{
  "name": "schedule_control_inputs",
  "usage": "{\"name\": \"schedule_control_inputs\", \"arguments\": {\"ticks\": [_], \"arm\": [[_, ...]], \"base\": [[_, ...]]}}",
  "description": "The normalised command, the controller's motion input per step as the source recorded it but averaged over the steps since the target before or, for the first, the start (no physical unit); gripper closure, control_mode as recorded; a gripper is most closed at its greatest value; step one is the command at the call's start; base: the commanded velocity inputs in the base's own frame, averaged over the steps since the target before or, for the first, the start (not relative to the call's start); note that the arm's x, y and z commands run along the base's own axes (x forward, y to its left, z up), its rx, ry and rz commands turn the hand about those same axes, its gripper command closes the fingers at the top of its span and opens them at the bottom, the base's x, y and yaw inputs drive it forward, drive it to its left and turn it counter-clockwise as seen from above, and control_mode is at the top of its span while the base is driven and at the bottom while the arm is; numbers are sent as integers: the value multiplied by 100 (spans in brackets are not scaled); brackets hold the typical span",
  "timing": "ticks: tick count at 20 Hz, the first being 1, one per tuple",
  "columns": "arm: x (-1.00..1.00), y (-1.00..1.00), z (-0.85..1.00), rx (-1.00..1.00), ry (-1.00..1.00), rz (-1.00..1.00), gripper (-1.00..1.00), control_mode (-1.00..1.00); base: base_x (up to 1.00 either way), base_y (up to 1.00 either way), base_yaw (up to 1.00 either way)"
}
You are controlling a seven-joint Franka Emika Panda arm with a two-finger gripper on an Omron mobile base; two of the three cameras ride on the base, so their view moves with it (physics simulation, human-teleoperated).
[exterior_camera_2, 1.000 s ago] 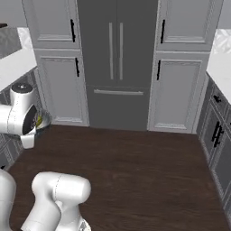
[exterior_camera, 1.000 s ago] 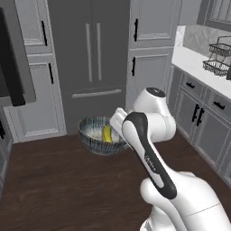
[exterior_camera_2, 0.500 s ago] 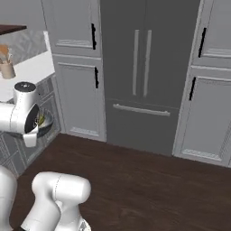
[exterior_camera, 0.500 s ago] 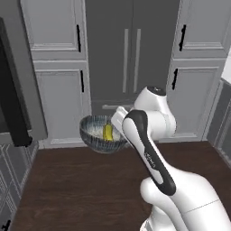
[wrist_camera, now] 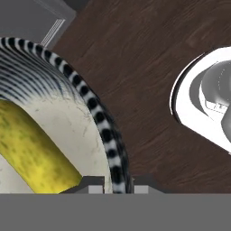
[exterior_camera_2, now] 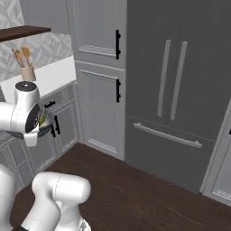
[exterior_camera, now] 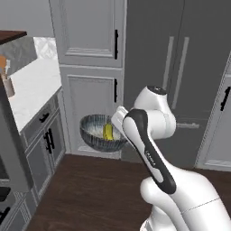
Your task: Pick the cucumber from the sink and place it in the bowl. Then pick the bowl and place it in the microwave. Then close the microwave door and press the start button.
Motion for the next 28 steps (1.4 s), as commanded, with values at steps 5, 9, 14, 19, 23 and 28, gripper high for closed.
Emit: {"name": "schedule_control_inputs", "arguments": {"ticks": [5,9,14,19,23,28], "arm": [[0,0,0,0,0,0,100,100],[0,0,0,0,0,0,100,100],[0,0,0,0,0,0,100,100],[0,0,0,0,0,0,100,100],[0,0,0,0,0,0,100,100],[0,0,0,0,0,0,100,100]], "base": [[96,21,46],[89,30,54],[58,29,54],[-9,22,36],[-34,0,20],[-36,0,30]]}}
